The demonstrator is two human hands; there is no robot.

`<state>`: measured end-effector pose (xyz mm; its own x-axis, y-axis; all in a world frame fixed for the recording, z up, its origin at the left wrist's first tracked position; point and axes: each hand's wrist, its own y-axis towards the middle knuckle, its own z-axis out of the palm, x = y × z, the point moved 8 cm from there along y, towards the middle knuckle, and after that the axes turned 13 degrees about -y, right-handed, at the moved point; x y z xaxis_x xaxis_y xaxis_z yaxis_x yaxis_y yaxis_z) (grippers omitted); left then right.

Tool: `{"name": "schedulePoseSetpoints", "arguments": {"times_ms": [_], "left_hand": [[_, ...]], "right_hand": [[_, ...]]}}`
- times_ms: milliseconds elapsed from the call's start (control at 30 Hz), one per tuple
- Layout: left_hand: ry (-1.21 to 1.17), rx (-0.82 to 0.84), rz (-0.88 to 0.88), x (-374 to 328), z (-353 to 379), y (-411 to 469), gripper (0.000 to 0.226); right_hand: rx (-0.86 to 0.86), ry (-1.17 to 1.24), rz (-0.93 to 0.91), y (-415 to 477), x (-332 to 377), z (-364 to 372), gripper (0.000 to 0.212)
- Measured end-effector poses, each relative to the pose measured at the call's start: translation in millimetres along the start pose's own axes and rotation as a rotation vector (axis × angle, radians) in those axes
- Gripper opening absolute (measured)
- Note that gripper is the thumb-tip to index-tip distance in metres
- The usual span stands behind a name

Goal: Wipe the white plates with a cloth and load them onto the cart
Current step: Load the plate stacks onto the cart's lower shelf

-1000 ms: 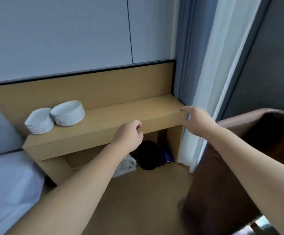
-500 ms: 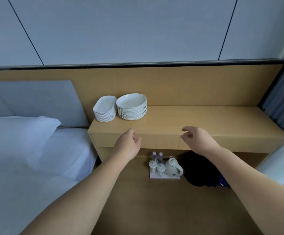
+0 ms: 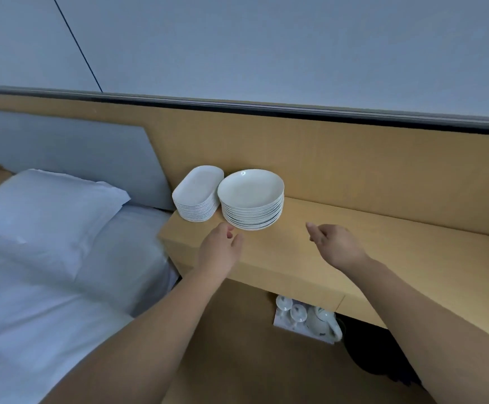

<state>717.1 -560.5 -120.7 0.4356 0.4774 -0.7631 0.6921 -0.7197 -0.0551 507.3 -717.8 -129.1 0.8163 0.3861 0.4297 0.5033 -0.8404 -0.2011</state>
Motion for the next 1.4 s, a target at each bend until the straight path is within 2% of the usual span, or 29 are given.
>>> {"name": "schedulePoseSetpoints", "arguments": {"times_ms": [200, 333, 433, 533, 667, 867, 1000, 1167, 1400], "left_hand": [[-0.049, -0.026, -0.1, 18.1, 15.9, 68.8, 0.053], [-0.103, -0.04, -0.144, 36.8, 27.3, 118.4, 0.045], [-0.164, -0.026, -0.155, 52.6, 37.4, 155.4, 0.055], [-0.248, 0.015, -0.138, 57.5, 47.1, 181.7, 0.071], [-0.302, -0.022, -0.158, 60.8, 50.1, 203.8, 0.078], [-0.315, -0.044, -0.247, 70.0, 55.7, 214.7, 0.084], [-0.37, -0.1, -0.281, 68.8, 57.5, 213.2, 0.083], [-0.468, -0.18, -0.245, 57.9, 55.2, 215.3, 0.075], [-0.513, -0.173, -0.249, 56.9, 57.1, 223.7, 0.073]], "right_hand": [[0.04, -0.019, -0.041, 91.5, 16.0, 18.7, 0.041], [0.096, -0.007, -0.029, 149.1, 30.4, 42.3, 0.057], [0.105, 0.031, -0.008, 183.5, 40.9, 54.8, 0.065], [0.105, 0.114, -0.012, 216.5, 48.8, 64.3, 0.059], [0.101, 0.213, 0.002, 247.3, 52.9, 71.0, 0.049], [0.139, 0.372, 0.085, 266.0, 45.0, 83.2, 0.051], [0.075, 0.485, 0.136, 264.1, 45.1, 90.6, 0.049], [0.03, 0.589, 0.154, 264.4, 41.7, 94.2, 0.05], [-0.005, 0.683, 0.161, 260.5, 39.0, 93.4, 0.046]]}}
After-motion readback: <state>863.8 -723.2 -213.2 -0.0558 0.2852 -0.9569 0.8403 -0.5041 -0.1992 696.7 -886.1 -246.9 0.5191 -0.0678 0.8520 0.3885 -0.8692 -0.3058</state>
